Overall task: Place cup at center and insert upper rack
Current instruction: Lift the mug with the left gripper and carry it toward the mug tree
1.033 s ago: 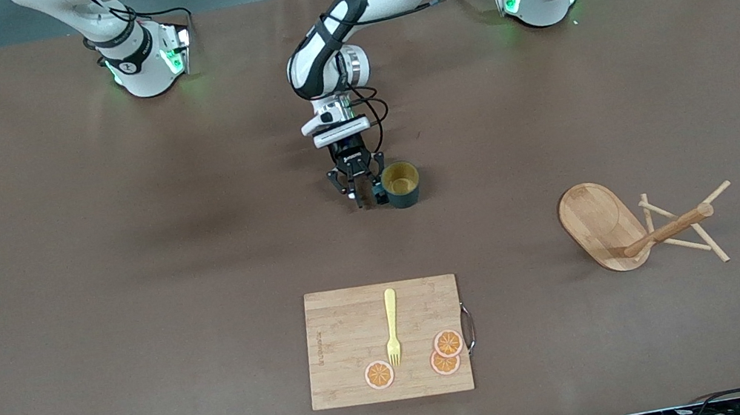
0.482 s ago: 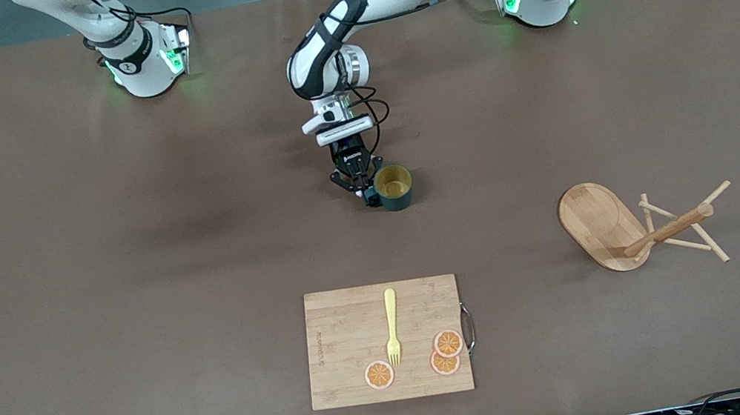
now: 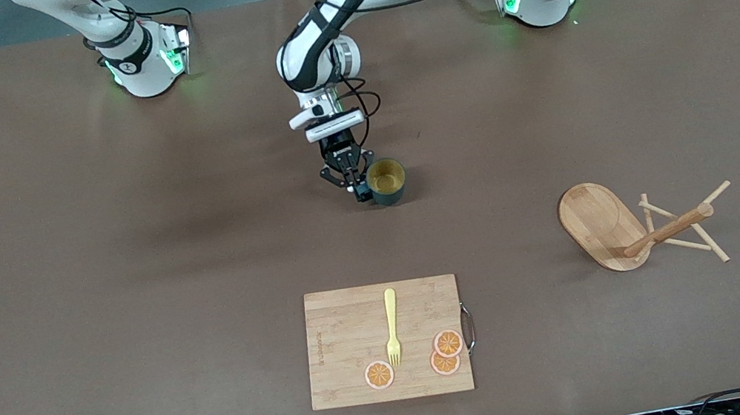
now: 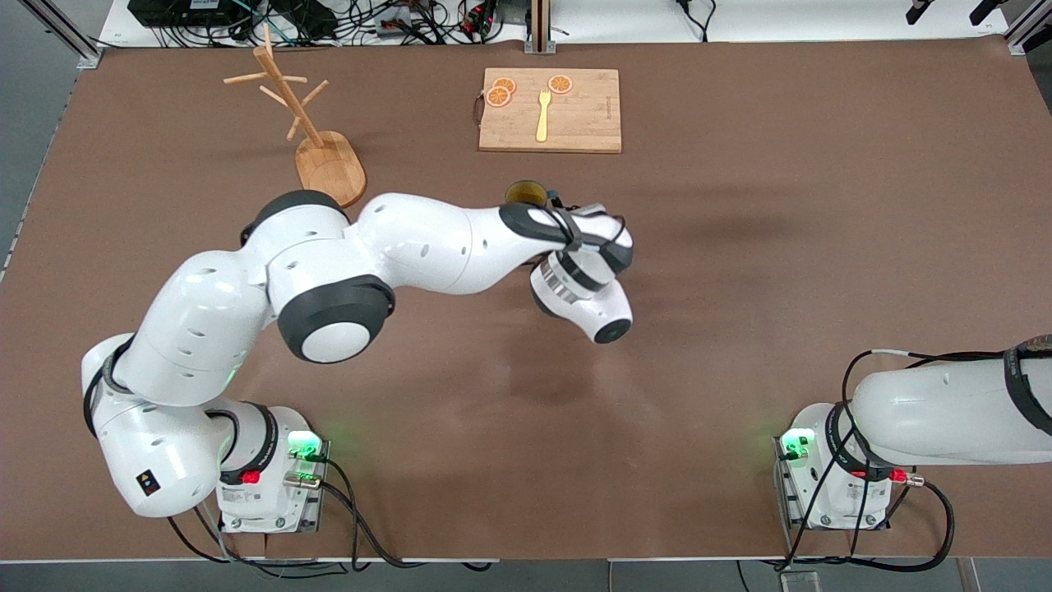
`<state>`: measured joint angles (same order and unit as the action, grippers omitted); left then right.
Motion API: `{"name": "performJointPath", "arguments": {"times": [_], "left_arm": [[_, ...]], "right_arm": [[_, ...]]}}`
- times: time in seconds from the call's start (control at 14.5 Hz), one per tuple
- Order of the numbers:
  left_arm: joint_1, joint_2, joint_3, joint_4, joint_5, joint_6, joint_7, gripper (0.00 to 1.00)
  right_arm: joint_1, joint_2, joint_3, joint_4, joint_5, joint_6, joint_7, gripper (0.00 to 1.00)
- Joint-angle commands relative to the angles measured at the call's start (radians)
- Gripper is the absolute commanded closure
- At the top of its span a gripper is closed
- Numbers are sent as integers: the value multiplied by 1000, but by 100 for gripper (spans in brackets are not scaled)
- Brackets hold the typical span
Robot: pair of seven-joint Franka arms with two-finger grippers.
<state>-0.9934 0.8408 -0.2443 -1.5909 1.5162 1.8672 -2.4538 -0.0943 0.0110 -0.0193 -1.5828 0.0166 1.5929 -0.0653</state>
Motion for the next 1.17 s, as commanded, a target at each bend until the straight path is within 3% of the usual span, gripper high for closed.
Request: {"name": "performJointPath", "arguments": {"times": [0.0, 0.21, 0.34, 0.48, 1.1], "left_arm": [[44, -121, -4, 18, -187, 88, 151, 100], [100, -198, -6, 90, -442, 130, 358, 100], [159, -253, -3, 147, -716, 150, 560, 100], [206, -308, 3, 166, -894, 150, 718, 100], [476, -474, -3, 160, -1281, 150, 745, 100]], "right_arm": [[4, -17, 2, -10, -14, -7, 2, 0], [4, -19, 2, -10, -14, -8, 2, 0], [7, -19, 4, -11, -14, -11, 2, 0], [22, -17, 4, -11, -14, -16, 2, 0], [27, -16, 4, -10, -15, 29, 5, 0]]}}
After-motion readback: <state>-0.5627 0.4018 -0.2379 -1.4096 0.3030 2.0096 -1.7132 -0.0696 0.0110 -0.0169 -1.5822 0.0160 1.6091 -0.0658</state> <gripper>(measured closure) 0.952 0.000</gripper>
